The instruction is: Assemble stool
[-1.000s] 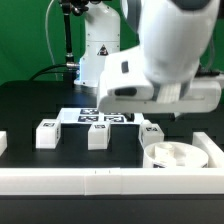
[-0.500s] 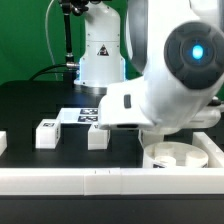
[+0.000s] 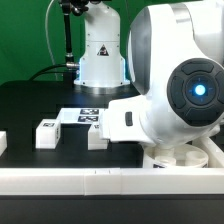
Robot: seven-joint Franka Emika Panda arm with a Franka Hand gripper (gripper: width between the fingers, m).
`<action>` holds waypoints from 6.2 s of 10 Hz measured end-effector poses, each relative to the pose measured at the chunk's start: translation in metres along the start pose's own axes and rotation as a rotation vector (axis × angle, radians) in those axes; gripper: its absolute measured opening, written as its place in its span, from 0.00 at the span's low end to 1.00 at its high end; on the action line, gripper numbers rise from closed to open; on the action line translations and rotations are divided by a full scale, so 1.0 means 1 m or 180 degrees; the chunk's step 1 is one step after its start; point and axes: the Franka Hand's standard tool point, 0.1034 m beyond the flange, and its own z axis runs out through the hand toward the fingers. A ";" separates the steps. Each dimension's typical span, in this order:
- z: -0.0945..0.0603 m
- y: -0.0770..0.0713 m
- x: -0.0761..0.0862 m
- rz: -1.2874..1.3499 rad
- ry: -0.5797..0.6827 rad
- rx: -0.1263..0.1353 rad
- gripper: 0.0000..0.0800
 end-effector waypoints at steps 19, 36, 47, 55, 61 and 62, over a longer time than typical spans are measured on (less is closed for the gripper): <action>-0.119 -0.017 -0.041 -0.0214 0.1807 -0.0014 0.42; -0.138 -0.043 -0.011 -0.0515 0.4657 -0.0126 0.42; -0.133 -0.047 -0.004 -0.0572 0.5096 -0.0150 0.42; -0.121 -0.047 0.007 -0.0612 0.5055 -0.0187 0.42; -0.121 -0.047 0.009 -0.0634 0.5130 -0.0213 0.75; -0.121 -0.047 0.008 -0.0634 0.5110 -0.0212 0.75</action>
Offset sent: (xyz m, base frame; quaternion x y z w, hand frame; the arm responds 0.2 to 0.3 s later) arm -0.0005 0.0024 0.0024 0.0012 0.0021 -0.0029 1.0000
